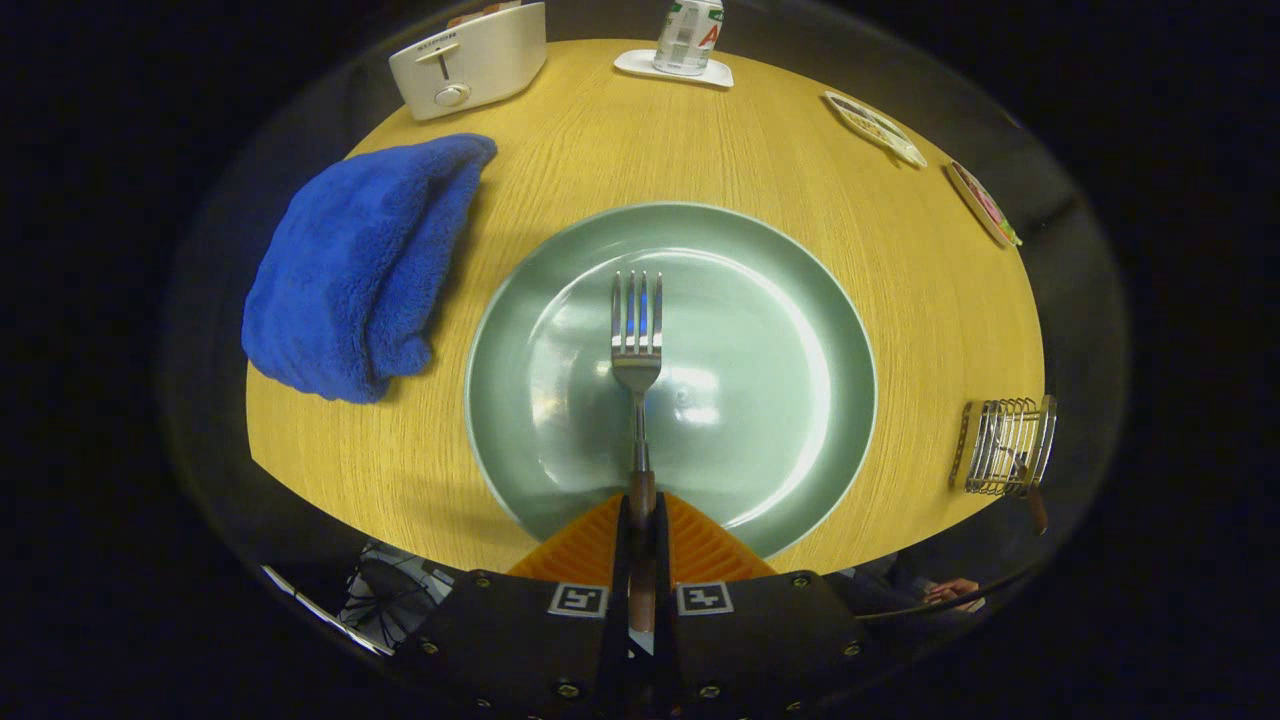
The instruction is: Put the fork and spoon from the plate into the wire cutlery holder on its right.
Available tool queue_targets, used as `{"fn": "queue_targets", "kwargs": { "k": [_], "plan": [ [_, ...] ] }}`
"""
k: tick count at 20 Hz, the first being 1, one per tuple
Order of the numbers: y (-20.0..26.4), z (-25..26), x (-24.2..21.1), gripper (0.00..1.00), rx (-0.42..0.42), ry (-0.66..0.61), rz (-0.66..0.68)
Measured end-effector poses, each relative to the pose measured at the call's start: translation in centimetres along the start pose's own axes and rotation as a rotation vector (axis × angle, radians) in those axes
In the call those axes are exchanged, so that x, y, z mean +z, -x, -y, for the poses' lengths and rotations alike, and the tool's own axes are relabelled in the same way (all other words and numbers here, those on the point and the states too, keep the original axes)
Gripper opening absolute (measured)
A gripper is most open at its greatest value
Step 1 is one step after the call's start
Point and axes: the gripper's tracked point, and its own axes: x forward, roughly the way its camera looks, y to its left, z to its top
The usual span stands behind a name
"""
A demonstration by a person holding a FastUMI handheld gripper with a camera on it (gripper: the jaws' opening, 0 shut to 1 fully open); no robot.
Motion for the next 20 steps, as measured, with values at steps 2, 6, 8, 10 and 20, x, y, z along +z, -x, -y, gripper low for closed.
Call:
{"fn": "queue_targets", "kwargs": {
  "k": [2,6,8,10,20],
  "plan": [
    [0.2,0.4,0.1,0.06,-0.026,-0.009,0.030],
    [0.9,1.2,0.9,0.06,-0.038,-0.053,0.082],
    [1.6,2.1,1.4,0.06,-0.065,-0.046,0.112],
    [2.7,2.9,1.9,0.06,-0.085,-0.053,0.133],
    [8.5,11.7,3.1,0.06,-0.188,-0.258,0.222]
  ]
}}
